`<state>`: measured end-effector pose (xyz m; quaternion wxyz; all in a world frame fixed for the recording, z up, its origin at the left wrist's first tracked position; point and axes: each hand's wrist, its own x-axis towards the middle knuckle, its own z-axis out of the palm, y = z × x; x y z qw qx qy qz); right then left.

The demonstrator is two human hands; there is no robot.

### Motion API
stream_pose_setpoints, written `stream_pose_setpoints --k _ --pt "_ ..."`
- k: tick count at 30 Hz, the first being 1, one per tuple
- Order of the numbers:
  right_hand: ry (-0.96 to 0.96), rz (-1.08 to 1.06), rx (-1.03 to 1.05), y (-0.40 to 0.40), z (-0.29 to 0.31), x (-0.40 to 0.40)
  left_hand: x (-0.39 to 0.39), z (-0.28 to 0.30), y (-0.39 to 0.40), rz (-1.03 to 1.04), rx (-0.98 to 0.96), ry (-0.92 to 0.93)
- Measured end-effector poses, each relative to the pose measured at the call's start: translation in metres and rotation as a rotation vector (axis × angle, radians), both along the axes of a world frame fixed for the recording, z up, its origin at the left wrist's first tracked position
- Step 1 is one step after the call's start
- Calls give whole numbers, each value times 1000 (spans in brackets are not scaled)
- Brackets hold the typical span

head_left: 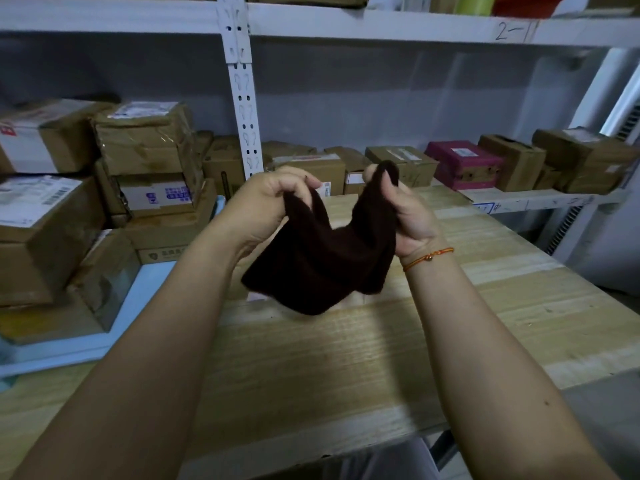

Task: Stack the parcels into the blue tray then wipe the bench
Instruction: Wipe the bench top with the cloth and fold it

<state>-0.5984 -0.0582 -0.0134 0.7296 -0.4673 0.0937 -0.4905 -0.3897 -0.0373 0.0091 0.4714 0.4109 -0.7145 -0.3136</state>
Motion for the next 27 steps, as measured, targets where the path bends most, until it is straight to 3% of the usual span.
stream_pose_setpoints --k 2,5,8,11,15,19,22,27 --pt "48 56 -115 6 -2 -1 1 -1 -3 198 -191 -183" --pt "177 8 -121 3 0 -5 0 -3 1 250 -149 -66" --pt "307 -155 -64 -5 -1 -2 -2 -2 6 29 65 184" --pt "395 -267 -146 -12 -4 2 0 2 12 -210 243 378" --pt "434 -83 -178 -10 -5 1 4 5 17 -407 298 465" --pt "468 -28 -145 -6 -9 6 7 5 15 -225 296 380" --pt "609 -189 -203 -6 -10 8 7 5 14 -25 264 221" --pt "580 -395 -266 -3 -6 15 6 4 9 193 136 -43"
